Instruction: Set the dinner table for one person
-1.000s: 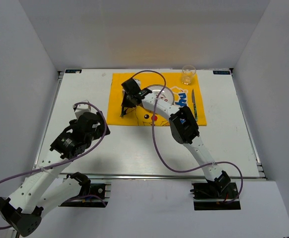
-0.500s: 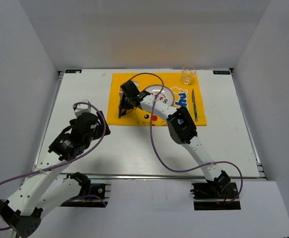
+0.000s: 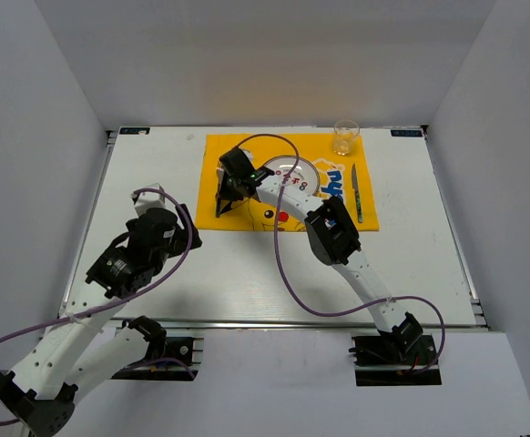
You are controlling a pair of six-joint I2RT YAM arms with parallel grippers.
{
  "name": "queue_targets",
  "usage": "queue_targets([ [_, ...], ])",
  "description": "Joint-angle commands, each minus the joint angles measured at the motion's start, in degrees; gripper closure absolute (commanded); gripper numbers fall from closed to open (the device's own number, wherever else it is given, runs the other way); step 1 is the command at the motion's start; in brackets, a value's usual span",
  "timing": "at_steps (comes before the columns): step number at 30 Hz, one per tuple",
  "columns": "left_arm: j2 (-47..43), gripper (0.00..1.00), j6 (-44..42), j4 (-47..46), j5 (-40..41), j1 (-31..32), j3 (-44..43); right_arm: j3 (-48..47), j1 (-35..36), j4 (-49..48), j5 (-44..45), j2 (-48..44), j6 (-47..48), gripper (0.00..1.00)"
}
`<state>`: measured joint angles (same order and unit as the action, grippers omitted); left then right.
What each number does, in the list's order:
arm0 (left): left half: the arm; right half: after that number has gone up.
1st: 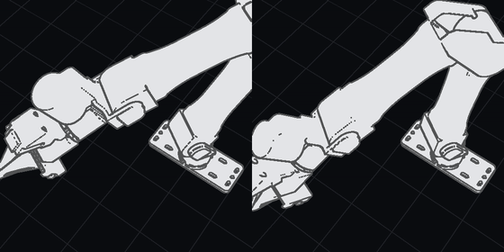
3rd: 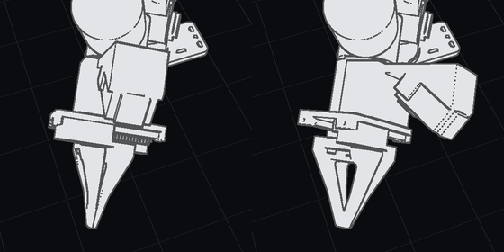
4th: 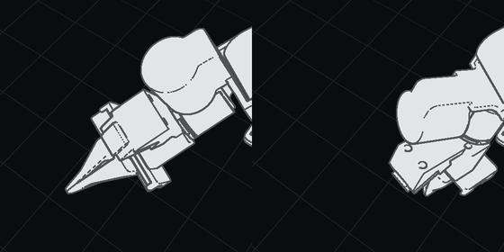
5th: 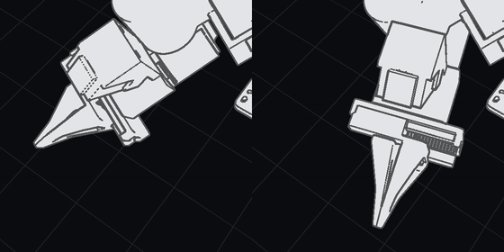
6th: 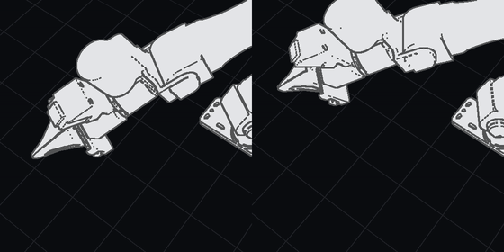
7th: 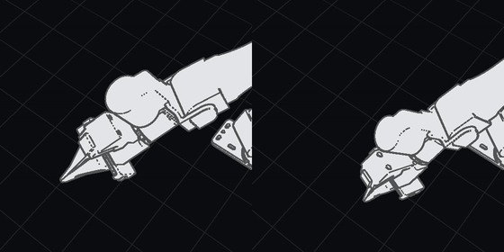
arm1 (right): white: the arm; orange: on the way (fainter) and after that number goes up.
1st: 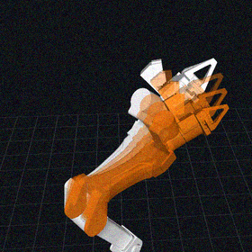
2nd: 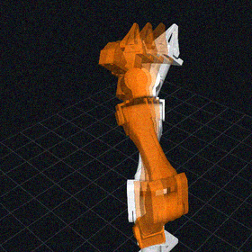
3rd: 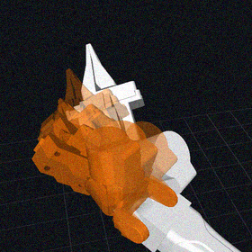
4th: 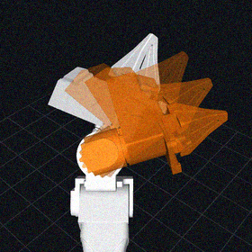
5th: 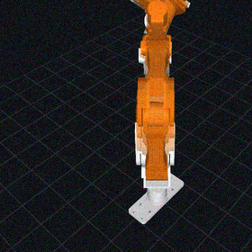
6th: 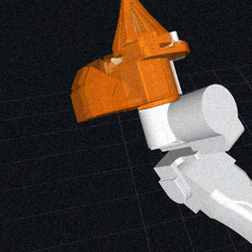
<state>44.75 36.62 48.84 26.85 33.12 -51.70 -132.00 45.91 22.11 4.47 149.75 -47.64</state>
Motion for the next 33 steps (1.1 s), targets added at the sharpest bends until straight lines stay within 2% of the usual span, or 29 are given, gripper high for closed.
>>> queue_targets([
  [1,-1.16,0.02,-0.50,-0.76,-0.31,0.27,-0.15,-2.64,0.41,-1.54,0.45,1.16,0.62,0.84],
  [5,-1.16,0.02,-0.50,-0.76,-0.31,0.27,-0.15,-2.64,0.23,-1.63,0.37,0.72,0.53,0.73],
  [7,-1.25,0.02,-0.50,-0.85,-0.13,0.27,-0.07,-2.73,0.32,-1.98,0.45,0.37,0.44,0.64],
  [8,-1.42,0.02,-0.41,-0.68,-0.05,0.27,-0.06,-2.73,0.41,-1.98,0.63,-0.16,0.27,0.64],
  [10,-1.42,0.02,-0.41,-0.67,0.04,0.27,-0.15,-2.64,0.41,-2.33,0.98,-0.69,0.00,0.48],
  [13,-1.86,0.02,-0.32,-0.67,0.22,0.27,-0.07,-2.47,0.23,-2.68,1.33,-2.70,-0.09,0.45],
  [15,-2.21,0.02,-0.23,-0.50,0.48,0.27,-0.24,-2.47,0.41,-2.95,1.24,-3.76,-0.18,0.12],
  [18,-3.35,0.02,0.47,0.29,2.06,0.27,-0.42,-1.42,0.93,-2.86,2.38,-7.53,0.52,0.11],
  [21,-4.93,0.02,1.00,0.64,3.73,0.27,-0.42,2.26,0.76,-2.42,4.31,-15.17,3.07,0.11],
  [24,-4.85,0.02,1.26,0.99,4.96,0.27,-0.77,11.57,-0.12,-0.76,7.38,-29.19,9.04,0.11],
  [28,-3.88,0.02,2.93,3.19,5.93,0.27,-2.34,28.93,-1.26,5.29,17.38,-44.43,20.18,0.11],
  [33,-1.17,0.02,3.36,10.56,8.56,-0.43,-8.49,47.78,-2.05,11.81,28.39,-67.89,24.52,0.11],
])
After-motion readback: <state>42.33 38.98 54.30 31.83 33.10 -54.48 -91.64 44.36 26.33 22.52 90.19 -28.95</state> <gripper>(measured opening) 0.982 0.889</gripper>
